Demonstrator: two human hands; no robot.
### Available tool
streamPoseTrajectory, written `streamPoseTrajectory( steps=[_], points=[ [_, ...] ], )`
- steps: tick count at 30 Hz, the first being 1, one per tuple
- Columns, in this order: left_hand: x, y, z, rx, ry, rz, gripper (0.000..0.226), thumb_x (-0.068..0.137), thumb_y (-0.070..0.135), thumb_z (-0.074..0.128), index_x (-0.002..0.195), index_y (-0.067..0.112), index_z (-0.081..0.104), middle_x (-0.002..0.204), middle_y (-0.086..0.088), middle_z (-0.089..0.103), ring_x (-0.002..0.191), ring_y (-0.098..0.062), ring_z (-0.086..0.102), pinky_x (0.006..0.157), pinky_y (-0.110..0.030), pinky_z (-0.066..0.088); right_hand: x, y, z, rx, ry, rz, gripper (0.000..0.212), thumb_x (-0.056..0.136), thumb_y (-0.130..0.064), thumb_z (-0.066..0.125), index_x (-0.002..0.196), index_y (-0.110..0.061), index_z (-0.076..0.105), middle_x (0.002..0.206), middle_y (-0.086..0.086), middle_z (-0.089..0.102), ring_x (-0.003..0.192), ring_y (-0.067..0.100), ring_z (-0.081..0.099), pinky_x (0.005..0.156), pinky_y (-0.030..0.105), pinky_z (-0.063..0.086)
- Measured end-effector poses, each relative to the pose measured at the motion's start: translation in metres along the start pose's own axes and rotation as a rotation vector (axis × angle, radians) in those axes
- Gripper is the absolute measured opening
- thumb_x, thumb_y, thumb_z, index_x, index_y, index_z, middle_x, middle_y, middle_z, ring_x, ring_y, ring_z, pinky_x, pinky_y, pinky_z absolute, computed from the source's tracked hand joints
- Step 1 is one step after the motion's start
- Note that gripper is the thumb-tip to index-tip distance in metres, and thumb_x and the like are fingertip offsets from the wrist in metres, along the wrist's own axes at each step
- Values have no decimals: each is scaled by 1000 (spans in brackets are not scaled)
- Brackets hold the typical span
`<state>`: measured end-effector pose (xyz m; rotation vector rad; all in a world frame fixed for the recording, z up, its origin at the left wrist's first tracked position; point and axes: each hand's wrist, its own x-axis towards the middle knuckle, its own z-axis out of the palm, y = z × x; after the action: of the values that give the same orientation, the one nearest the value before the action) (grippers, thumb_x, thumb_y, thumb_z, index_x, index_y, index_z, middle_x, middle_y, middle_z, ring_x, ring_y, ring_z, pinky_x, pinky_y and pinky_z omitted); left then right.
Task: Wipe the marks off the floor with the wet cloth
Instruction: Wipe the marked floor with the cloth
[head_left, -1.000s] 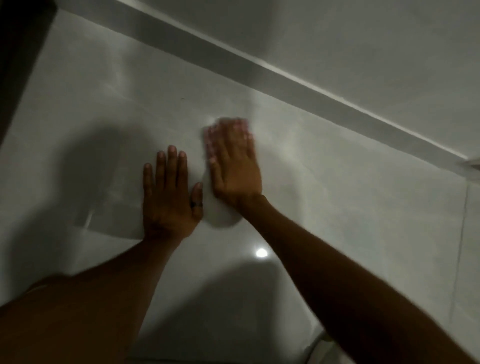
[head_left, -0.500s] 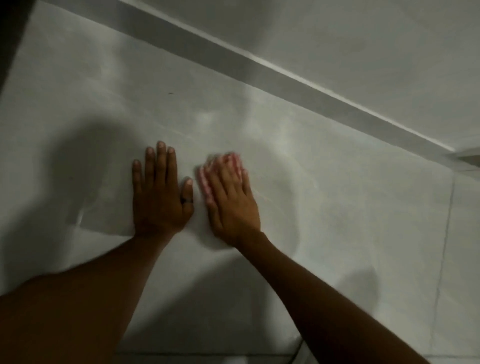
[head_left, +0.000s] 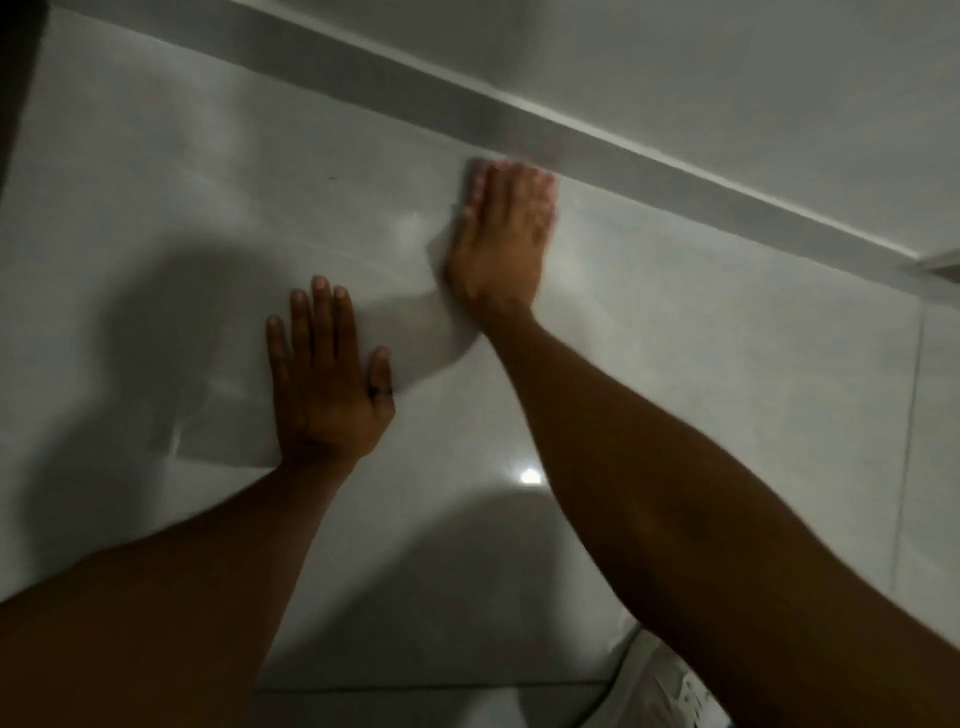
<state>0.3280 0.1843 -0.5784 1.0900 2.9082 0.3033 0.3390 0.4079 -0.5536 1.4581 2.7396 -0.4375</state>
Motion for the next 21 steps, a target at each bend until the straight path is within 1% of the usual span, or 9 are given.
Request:
streamPoseTrajectory(
  steps=[3, 5, 7, 8, 11, 13, 16, 18, 21],
  points=[
    [-1, 1, 1, 13, 30, 0, 70, 112, 42, 38, 166, -1, 28, 174, -24, 29, 163, -42, 26, 132, -62, 23, -10, -45, 11, -7, -38, -217, 64, 111, -42, 25, 170, -19, 15, 180, 10, 8, 168, 31, 0, 137, 53, 1],
    [0, -1, 2, 8, -16, 10, 72, 111, 43, 35, 168, 0, 25, 175, -24, 25, 164, -42, 22, 133, -62, 19, -35, -48, 16, -16, -30, -349, 64, 110, -39, 31, 169, -18, 18, 179, 13, 14, 168, 34, 6, 137, 54, 6],
    [2, -4, 3, -8, -53, 34, 74, 108, 43, 31, 168, 0, 22, 176, -24, 22, 164, -43, 20, 134, -63, 16, -75, -35, 21, -1, -17, -415, 66, 109, -38, 37, 168, -18, 16, 179, 14, 16, 168, 34, 9, 137, 54, 6],
    [2, -5, 3, -10, -53, 40, 73, 108, 42, 30, 168, 0, 22, 176, -25, 21, 164, -43, 19, 134, -63, 15, -98, -24, 22, 13, -31, -423, 68, 108, -38, 39, 168, -20, 13, 179, 13, 15, 168, 32, 7, 137, 54, 4],
    [2, -4, 4, -17, -34, 13, 69, 109, 36, 32, 168, 3, 23, 177, -22, 21, 165, -41, 18, 135, -60, 13, -151, 22, 23, 24, -116, -399, 67, 109, -39, 39, 170, -25, 15, 180, 8, 10, 169, 27, 2, 138, 50, 2],
    [2, -3, 4, -34, -30, 14, 68, 109, 35, 33, 168, 4, 23, 177, -21, 21, 165, -40, 18, 135, -58, 12, -166, 59, 17, -25, -111, -402, 66, 108, -39, 39, 169, -29, 18, 180, 6, 15, 169, 28, 4, 137, 51, 6],
    [2, -5, 4, -50, -30, 16, 68, 109, 36, 31, 168, 4, 24, 178, -20, 22, 165, -40, 18, 135, -58, 11, -154, 106, 2, -99, -77, -381, 61, 107, -33, 37, 167, -28, 29, 178, 7, 23, 168, 32, 6, 136, 54, 13],
    [1, -4, 5, -58, -35, 12, 68, 110, 37, 30, 168, 4, 23, 178, -20, 21, 165, -40, 17, 135, -59, 11, -133, 124, -9, -107, -63, -300, 62, 105, -33, 32, 167, -25, 31, 177, 7, 25, 168, 34, 10, 135, 54, 15],
    [1, -3, 5, -48, -55, 10, 68, 111, 38, 28, 169, 3, 22, 178, -21, 20, 166, -40, 16, 135, -60, 11, -91, 132, -20, -65, -32, -170, 62, 107, -33, 31, 168, -22, 28, 178, 8, 22, 168, 34, 10, 137, 52, 10]
  ],
)
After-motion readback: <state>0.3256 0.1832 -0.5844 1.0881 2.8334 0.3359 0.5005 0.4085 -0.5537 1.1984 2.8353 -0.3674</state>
